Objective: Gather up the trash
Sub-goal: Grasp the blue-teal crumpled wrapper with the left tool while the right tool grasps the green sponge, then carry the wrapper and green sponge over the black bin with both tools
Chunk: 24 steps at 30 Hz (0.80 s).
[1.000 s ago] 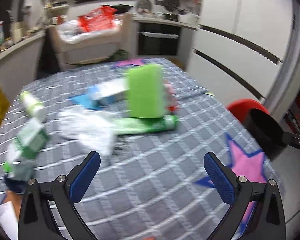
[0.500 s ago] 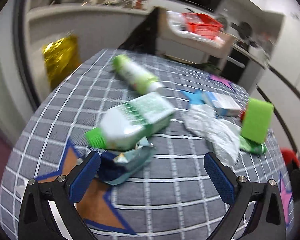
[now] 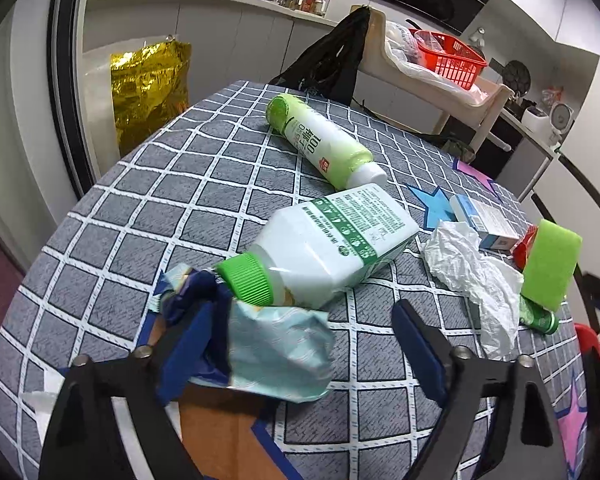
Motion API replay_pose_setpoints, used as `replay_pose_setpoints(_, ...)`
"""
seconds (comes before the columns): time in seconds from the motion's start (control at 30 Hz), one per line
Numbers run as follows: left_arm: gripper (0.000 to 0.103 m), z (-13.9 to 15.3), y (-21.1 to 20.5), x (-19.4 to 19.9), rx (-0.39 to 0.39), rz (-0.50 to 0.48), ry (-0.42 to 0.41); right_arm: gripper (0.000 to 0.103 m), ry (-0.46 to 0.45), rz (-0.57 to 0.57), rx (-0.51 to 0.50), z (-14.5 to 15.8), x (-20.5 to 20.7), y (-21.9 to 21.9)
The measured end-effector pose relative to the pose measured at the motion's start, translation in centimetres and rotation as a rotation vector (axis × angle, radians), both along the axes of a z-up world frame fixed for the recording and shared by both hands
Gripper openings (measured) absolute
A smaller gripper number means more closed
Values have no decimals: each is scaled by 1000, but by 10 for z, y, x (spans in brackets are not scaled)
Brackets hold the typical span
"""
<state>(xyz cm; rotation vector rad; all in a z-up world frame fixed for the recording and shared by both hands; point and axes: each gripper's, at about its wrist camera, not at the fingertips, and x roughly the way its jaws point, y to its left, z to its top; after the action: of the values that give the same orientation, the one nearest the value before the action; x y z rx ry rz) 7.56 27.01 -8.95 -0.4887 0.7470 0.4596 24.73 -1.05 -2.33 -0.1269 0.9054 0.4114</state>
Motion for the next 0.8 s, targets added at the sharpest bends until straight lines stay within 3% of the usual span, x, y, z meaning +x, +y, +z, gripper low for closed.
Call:
replay_pose_setpoints(0.23,103,0,4,-6,14,-4,3,75,56,-1,-22,-28,31,18)
replay_pose_setpoints(0.3,103,0,4,-8,20,-7,6,62,67,-4,-20,-34,32,21)
replay_pose_setpoints(0.33,103,0,5,-9,23,-10,8,47,70,-6,-16,-35,32,21)
replay_pose_setpoints(0.37,103,-1,5,-10,21,-13,7,44,75,-8,2,-36,32,20)
replay_pose_setpoints(0.57,103,0,0,-19,34,-48,-5,40,51,17,59,-22,15,16)
replay_pose_setpoints(0.8,103,19,-12,-39,47,-109,-79,39,19,84,134,5,-18,9)
